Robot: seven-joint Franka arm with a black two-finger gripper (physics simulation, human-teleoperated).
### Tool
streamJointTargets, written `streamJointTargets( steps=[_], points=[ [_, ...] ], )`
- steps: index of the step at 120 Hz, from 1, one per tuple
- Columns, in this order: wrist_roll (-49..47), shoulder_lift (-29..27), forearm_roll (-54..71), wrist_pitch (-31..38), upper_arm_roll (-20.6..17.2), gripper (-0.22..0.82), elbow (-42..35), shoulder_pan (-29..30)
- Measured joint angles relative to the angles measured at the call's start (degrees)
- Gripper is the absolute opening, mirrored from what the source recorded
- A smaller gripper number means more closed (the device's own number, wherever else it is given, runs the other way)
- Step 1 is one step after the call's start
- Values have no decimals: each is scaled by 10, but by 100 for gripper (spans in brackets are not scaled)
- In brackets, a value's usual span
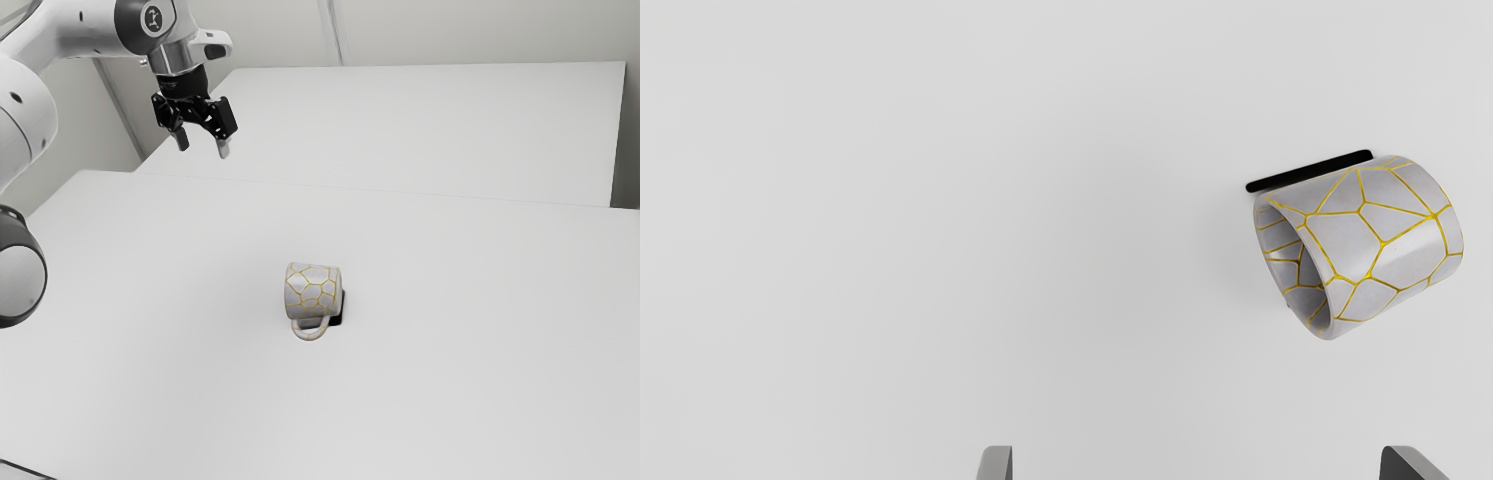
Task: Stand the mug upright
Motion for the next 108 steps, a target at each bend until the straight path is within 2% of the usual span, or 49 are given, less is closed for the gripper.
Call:
streamJointTargets(
  steps=[20,44,61,70,80,84,95,108],
  points=[
    [2,0,-8,-5,-2,60,-1,9],
    [5,12,-16,-50,-3,60,-4,14],
    [10,11,-95,-68,-6,60,-36,79],
    [20,-7,-151,-57,-6,60,-82,107],
    [34,-34,-207,-26,-6,60,-147,114],
    [39,-54,-229,-5,-4,60,-192,109],
    [59,-102,-290,64,33,60,-308,66],
    [83,-137,-346,149,44,60,-407,42]
  ],
)
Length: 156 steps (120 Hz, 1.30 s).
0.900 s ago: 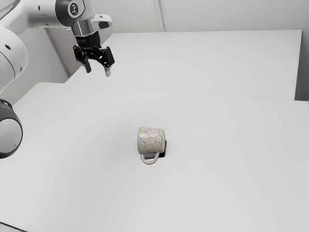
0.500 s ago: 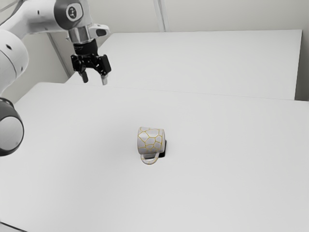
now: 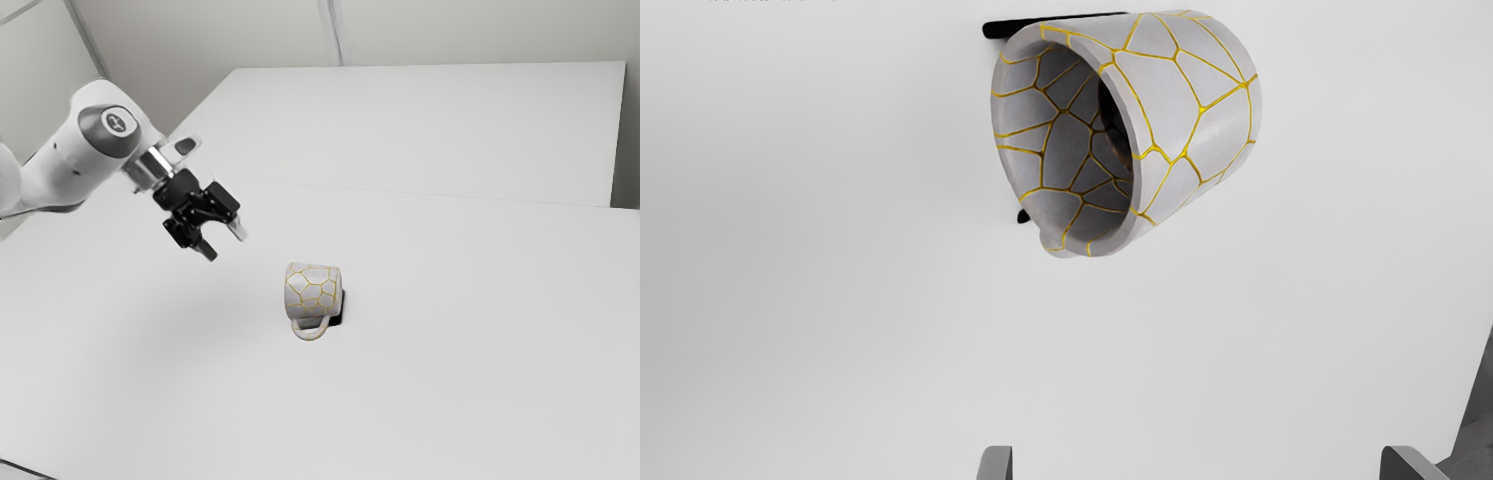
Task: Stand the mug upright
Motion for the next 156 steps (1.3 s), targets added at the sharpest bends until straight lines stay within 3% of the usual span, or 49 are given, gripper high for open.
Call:
streamJointTargets(
  steps=[26,52,120,156],
  points=[
    [45,9,-102,121,2,60,-83,-20],
    [98,35,-227,183,2,60,-119,-38],
    [216,77,-405,193,2,60,-142,-61],
    [272,76,-451,186,2,38,-151,-61]
  ],
)
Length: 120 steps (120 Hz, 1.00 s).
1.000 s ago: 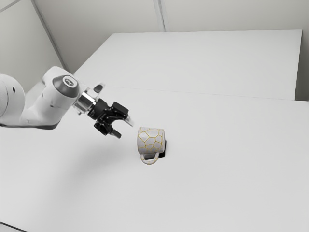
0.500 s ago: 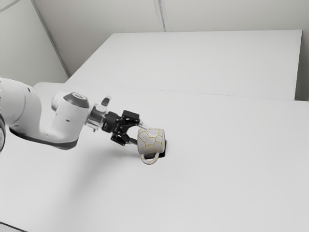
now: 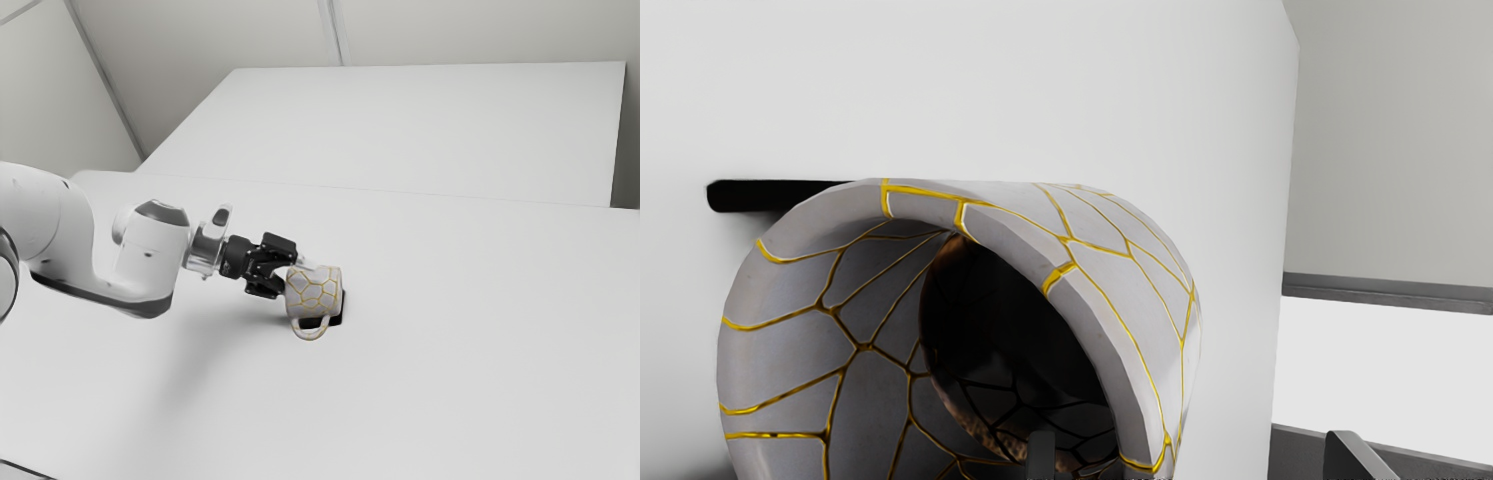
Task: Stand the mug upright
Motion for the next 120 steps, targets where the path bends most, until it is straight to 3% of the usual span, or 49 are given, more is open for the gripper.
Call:
streamJointTargets(
  steps=[61,96,120],
  points=[
    [69,-4,-24,-6,0,-10,-15,0],
    [84,-64,-3,14,-1,-17,-15,-9],
    [41,-93,246,72,-8,-18,10,-14]
  ],
)
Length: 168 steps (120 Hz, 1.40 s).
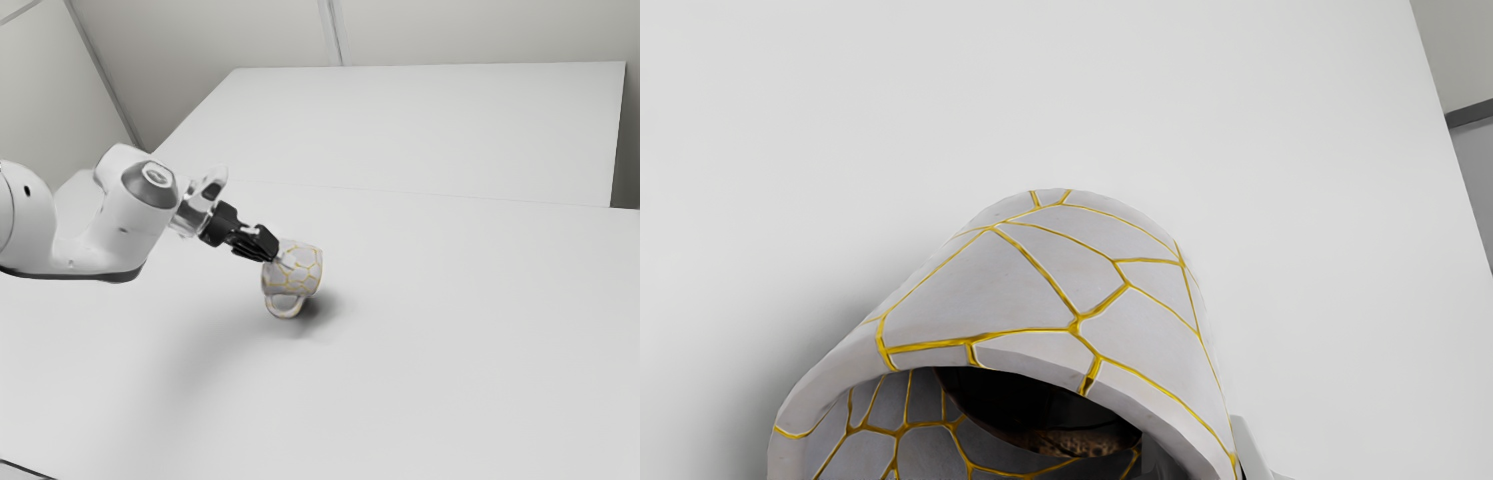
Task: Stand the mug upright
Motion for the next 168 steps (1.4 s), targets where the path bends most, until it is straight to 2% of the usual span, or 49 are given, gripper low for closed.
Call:
streamJointTargets(
  steps=[22,41,58,83,116,126,156,168],
  points=[
    [-77,33,282,24,-3,-18,55,-7],
    [-139,85,433,11,-3,-18,118,-43],
    [-189,91,547,-27,-3,-18,134,-60],
    [-252,67,641,-84,-3,-18,109,-69],
    [-312,63,667,-99,-7,-18,72,-79],
    [-324,63,666,-98,-7,-8,66,-78],
    [-350,61,659,-95,-7,31,57,-78],
    [-358,48,654,-93,-13,42,57,-77]
  ],
)
